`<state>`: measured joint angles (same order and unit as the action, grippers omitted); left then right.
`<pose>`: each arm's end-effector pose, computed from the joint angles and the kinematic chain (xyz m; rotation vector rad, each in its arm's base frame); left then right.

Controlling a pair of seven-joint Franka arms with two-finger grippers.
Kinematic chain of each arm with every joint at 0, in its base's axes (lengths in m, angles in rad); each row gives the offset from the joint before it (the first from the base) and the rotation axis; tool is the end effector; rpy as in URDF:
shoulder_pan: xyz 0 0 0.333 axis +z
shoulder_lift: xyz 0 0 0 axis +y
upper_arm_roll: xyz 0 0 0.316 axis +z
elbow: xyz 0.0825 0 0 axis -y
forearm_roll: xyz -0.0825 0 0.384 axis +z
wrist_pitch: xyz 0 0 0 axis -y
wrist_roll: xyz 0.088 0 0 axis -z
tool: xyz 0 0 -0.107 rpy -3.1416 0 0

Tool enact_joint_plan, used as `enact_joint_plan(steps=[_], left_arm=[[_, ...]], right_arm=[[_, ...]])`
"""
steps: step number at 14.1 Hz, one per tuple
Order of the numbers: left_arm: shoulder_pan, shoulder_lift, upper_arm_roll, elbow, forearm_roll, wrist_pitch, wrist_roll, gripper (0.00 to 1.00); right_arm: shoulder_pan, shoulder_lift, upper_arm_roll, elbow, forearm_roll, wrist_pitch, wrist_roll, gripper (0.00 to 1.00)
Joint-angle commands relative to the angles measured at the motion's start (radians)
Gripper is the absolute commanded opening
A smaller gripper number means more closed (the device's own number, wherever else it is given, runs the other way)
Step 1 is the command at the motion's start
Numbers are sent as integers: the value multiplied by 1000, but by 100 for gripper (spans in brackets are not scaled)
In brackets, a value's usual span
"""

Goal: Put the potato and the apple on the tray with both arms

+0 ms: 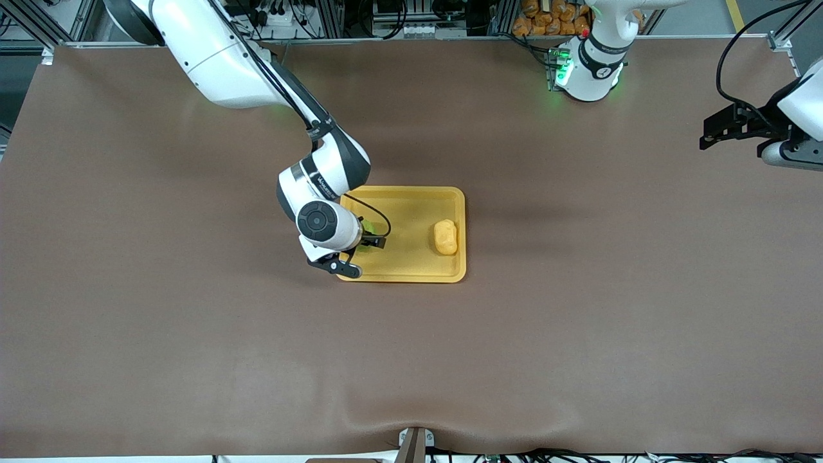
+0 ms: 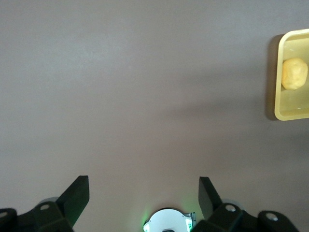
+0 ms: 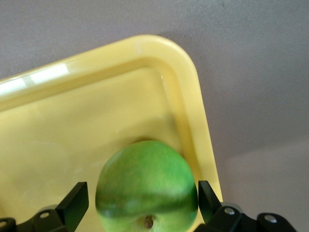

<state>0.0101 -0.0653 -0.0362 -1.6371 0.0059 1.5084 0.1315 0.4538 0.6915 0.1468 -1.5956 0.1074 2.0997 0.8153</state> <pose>0.5267 -0.0137 0.6234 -3.1254 0.2463 0.1000 0.5617 0.3768 0.2172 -3.0592 0.4661 0.4007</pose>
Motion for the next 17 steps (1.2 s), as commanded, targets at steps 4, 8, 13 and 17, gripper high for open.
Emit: enact_joint_plan(steps=[4, 8, 13, 17], left_arm=[[1, -13, -5, 5, -8, -2, 0, 100], [-1, -11, -8, 5, -3, 0, 0, 100], [1, -11, -8, 3, -4, 0, -3, 100], [1, -10, -7, 3, -4, 3, -10, 100]], right_arm=[[-4, -21, -1, 164, -1, -222, 25, 100], [-33, -26, -10, 307, -12, -364, 18, 100], [-112, -26, -6, 468, -11, -487, 5, 100], [-184, -107, -9, 471, -12, -507, -113, 100]])
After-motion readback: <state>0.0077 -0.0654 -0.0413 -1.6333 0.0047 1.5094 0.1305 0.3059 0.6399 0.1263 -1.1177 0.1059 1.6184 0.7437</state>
